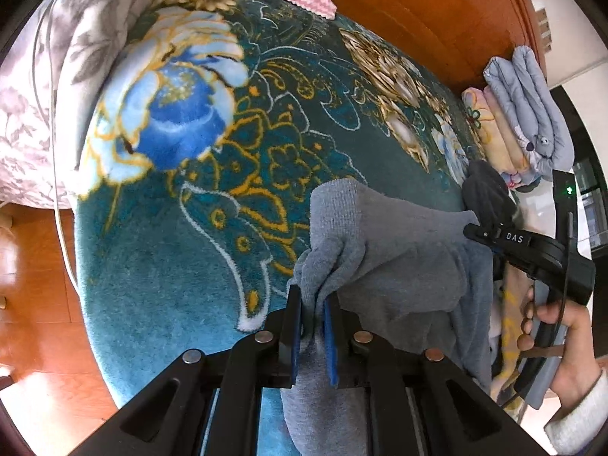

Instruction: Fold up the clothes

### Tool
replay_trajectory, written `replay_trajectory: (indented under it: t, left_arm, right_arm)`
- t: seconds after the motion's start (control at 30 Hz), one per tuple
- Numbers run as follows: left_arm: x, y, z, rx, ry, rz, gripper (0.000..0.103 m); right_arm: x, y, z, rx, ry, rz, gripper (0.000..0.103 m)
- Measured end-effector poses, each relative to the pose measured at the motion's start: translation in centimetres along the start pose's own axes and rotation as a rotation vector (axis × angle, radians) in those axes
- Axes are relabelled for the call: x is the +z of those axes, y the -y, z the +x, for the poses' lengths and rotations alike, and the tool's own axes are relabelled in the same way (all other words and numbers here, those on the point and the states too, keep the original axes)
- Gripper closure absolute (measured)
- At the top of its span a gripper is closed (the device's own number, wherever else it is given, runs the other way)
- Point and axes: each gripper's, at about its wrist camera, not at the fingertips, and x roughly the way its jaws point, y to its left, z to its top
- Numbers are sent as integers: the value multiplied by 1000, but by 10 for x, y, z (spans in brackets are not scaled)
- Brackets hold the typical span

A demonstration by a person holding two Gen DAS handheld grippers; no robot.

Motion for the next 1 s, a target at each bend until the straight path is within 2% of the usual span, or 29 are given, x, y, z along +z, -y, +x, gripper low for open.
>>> replay_trajectory:
  t: [0.07, 0.1, 0.13, 0.23, 0.3, 0.43, 0.53, 0.67, 0.8, 0.9, 0.97, 1.0]
  left_arm:
    - [-1, 1, -4, -3, 5, 10, 87]
    - [-1, 2, -7, -1, 10, 19, 82]
    - [-1, 4, -11, 1, 15, 27, 73]
    - [-4, 8, -24, 17, 33, 47, 59]
    - [-6, 11, -34, 6, 43, 43, 58]
    - [-21, 33, -52, -21, 33, 109, 57]
    - [-43, 58, -59, -38, 6, 206, 55]
    - [-82, 91, -55, -46, -74, 324, 54]
    - [-121, 115, -48, -2, -138, 440, 54]
    - [-134, 119, -50, 19, -153, 457, 54]
    - [-134, 118, -54, 33, -145, 456, 54]
    - [-134, 117, -56, 40, -141, 452, 54]
  right_arm:
    - [-1, 1, -11, 1, 12, -10, 82]
    - [-3, 3, -18, -1, 23, -12, 76]
    - [-4, 5, -26, -3, 34, -15, 71]
    - [-21, 27, -67, 32, 97, 33, 63]
    - [-43, 48, -99, 65, 144, 89, 62]
    - [-131, 113, -157, 75, 190, 250, 53]
    - [-219, 177, -191, 23, 188, 438, 53]
    - [-359, 260, -223, -63, 136, 767, 53]
    - [-447, 293, -223, 3, 145, 1021, 53]
    - [-513, 318, -223, 55, 151, 1211, 52]
    - [-525, 325, -220, 87, 185, 1276, 51]
    - [-528, 332, -219, 99, 207, 1306, 46]
